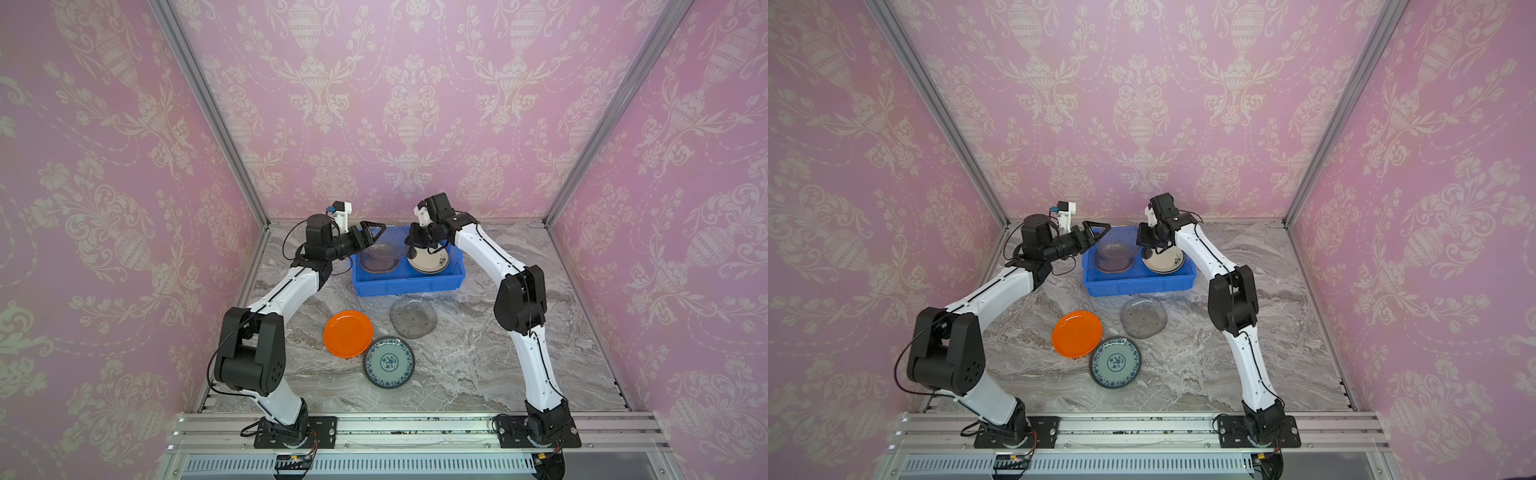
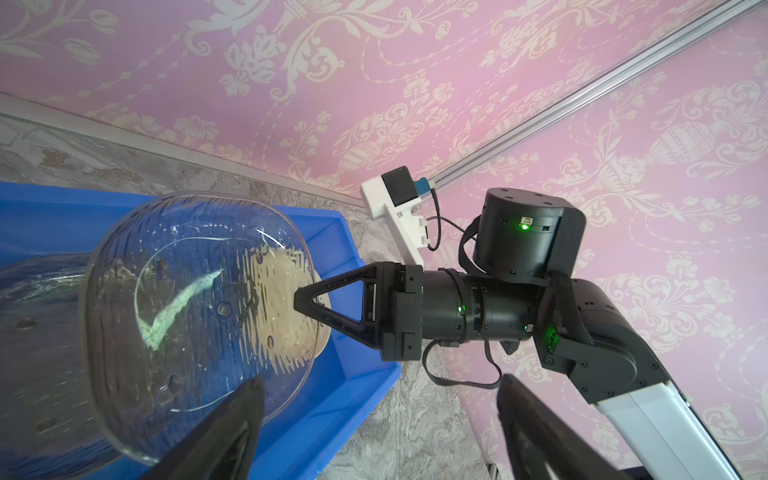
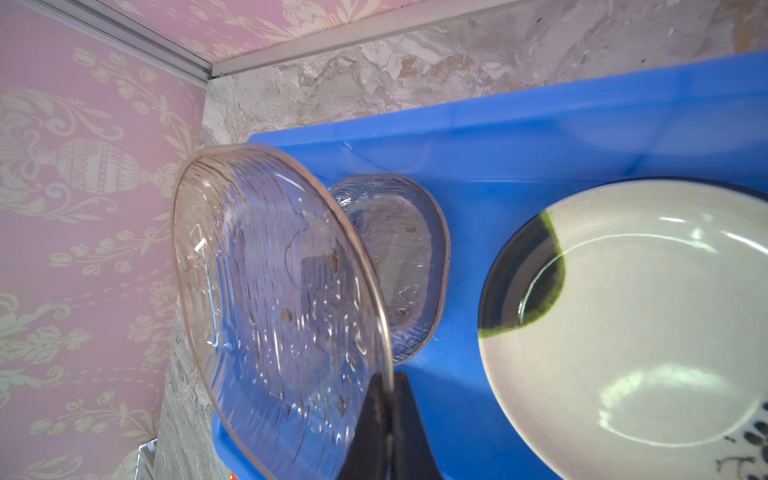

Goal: Place the plates into the plastic bin on the countertop
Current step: 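Carry the brown plate into the bin and lay it on the dark plate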

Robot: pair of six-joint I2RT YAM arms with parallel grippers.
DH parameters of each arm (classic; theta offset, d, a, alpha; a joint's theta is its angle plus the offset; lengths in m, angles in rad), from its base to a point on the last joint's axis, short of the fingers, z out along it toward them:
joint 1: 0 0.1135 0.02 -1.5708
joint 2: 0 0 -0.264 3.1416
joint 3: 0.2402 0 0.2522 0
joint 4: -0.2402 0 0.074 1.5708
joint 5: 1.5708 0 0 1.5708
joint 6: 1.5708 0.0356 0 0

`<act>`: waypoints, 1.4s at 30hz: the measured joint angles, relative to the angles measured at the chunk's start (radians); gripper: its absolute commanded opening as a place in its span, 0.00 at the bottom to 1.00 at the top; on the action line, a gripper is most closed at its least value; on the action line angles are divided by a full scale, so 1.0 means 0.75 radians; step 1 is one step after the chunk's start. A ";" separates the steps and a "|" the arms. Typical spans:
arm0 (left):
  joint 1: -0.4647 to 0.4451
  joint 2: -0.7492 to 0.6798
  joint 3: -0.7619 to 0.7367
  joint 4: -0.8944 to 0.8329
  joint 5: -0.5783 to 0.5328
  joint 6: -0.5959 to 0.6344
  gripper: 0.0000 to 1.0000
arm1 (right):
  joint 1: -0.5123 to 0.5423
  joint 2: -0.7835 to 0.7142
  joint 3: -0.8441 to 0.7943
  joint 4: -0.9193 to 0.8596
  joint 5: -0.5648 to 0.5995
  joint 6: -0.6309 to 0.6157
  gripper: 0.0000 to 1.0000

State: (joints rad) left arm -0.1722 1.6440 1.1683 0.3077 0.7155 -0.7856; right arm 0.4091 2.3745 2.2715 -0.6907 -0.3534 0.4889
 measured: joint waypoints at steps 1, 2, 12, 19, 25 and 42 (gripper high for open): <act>0.000 0.000 0.000 -0.012 -0.004 0.011 0.90 | 0.003 0.039 0.049 -0.037 -0.005 -0.006 0.00; 0.000 0.000 0.000 -0.023 -0.010 0.019 0.90 | 0.006 0.074 0.098 -0.069 -0.009 -0.012 0.00; 0.000 -0.001 -0.010 -0.089 -0.066 0.076 0.90 | 0.020 0.242 0.290 -0.188 -0.010 -0.033 0.00; 0.000 -0.003 -0.028 -0.120 -0.077 0.093 0.90 | 0.023 0.314 0.362 -0.173 -0.013 -0.013 0.00; 0.000 -0.003 -0.031 -0.143 -0.094 0.106 0.90 | 0.045 0.360 0.372 -0.142 -0.012 0.051 0.00; 0.001 -0.028 -0.034 -0.203 -0.130 0.168 0.91 | 0.069 0.386 0.391 -0.103 0.079 0.117 0.45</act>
State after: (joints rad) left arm -0.1719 1.6230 1.1427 0.1555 0.6182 -0.6598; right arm 0.4610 2.6640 2.5645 -0.7677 -0.2943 0.5766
